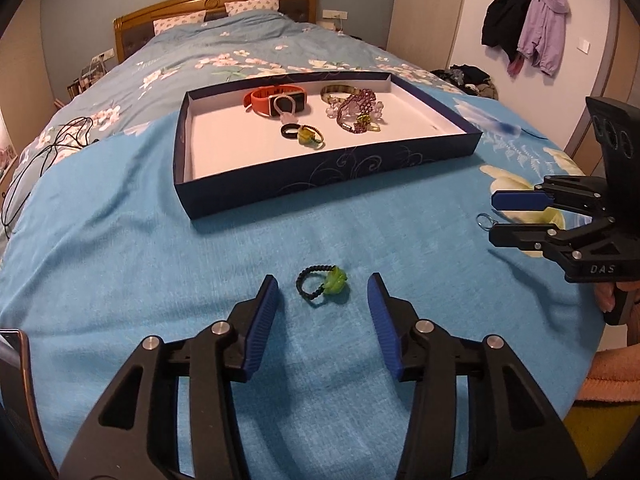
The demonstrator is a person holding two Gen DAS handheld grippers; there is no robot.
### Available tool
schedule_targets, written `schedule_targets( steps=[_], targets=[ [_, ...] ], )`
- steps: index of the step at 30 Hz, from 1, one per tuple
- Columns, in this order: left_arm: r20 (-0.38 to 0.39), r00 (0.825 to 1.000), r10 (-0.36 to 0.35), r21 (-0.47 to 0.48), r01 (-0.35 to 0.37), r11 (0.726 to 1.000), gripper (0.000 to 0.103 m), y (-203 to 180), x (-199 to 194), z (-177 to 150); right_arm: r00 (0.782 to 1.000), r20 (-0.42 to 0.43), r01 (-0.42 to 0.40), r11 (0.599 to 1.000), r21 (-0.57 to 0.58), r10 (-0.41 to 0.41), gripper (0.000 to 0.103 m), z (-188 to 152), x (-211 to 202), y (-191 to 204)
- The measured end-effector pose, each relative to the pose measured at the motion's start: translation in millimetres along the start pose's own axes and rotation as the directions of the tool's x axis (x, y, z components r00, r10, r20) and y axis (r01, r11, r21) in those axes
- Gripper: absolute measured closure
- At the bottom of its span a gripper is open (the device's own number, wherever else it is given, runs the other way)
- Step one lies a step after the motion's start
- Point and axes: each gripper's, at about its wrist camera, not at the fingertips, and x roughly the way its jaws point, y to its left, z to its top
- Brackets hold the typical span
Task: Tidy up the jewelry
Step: 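Open both tools to drop pendant and charm into tray, then withdraw, then grasp the silver ring with right tool while left tool grasps black hair tie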
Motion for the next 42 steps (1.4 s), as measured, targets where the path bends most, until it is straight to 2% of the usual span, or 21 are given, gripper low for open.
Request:
schedule_targets(
  steps=[3, 11, 15, 22, 42],
  targets=[
    [-0.004, 1.000, -0.005, -0.007, 0.004, 1.000, 0.062, 3, 2, 1, 1.000, -0.019, 0.010, 1.000, 0.003, -0.010, 0.060, 0, 4, 1],
    [-0.006, 1.000, -0.003, -0.009, 0.003, 1.000, 0.065, 2, 2, 2, 0.997, -0.026, 0.068, 0.997, -0.025, -0.069, 0.073, 1, 7, 7],
    [-0.006, 1.000, -0.003, -0.003, 0.003, 1.000, 0.072, 1, 3, 3, 0.997, -0.025, 0.067, 0.997, -0.026, -0.068, 0.077, 0, 7, 9],
    [-0.002, 1.000, -0.011, -0.021, 0.011, 1.000, 0.077, 3, 3, 2, 0.998, -0.023, 0.066, 0.998, -0.012, -0.066, 0.087, -1, 6, 7],
    [0.033, 0.999, -0.032, -0.029, 0.033, 0.999, 0.079, 0, -4, -1, 0.999, 0.019, 0.034, 0.997, 0.066, -0.036, 0.087, -5, -3, -1]
  ],
)
